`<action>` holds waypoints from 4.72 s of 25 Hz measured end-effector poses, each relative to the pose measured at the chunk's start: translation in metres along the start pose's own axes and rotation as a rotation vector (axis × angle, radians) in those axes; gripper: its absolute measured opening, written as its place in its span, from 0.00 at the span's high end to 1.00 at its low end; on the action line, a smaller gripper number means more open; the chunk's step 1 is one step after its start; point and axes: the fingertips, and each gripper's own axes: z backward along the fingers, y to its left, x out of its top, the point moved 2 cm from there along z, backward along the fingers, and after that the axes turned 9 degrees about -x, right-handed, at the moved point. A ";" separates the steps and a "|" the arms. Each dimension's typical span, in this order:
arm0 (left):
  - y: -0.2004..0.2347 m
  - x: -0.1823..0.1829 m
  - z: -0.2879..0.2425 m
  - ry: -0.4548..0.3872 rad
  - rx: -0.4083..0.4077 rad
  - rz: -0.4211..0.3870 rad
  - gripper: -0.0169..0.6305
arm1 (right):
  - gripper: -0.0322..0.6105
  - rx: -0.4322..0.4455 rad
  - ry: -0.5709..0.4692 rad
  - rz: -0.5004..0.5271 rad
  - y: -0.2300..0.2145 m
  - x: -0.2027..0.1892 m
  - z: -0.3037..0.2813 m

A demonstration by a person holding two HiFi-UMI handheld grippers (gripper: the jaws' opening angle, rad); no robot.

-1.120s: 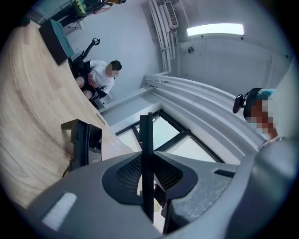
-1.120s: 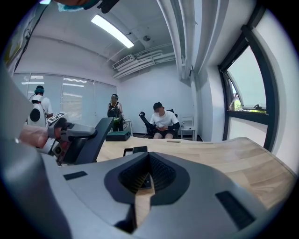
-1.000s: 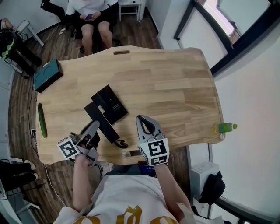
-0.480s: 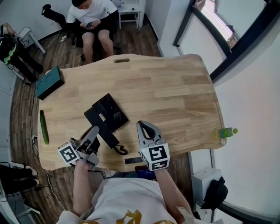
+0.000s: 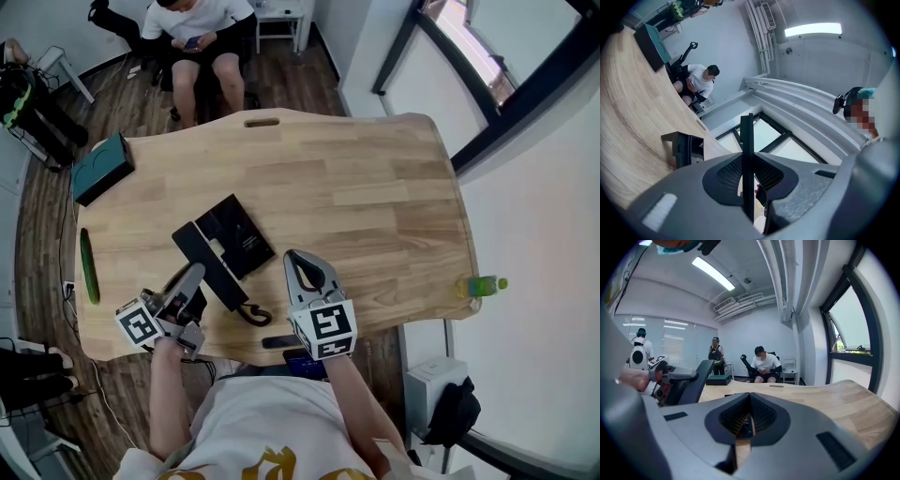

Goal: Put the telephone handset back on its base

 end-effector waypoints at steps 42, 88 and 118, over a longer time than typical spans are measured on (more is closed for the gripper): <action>0.119 -0.029 -0.004 -0.039 0.146 0.091 0.86 | 0.94 0.097 0.208 -0.047 -0.008 -0.066 -0.082; 0.162 -0.038 -0.005 0.012 0.259 0.135 0.86 | 0.94 0.130 0.271 -0.051 -0.010 -0.082 -0.111; 0.136 -0.017 0.008 0.070 0.510 -0.258 0.75 | 0.94 0.150 0.177 -0.017 0.003 -0.046 -0.089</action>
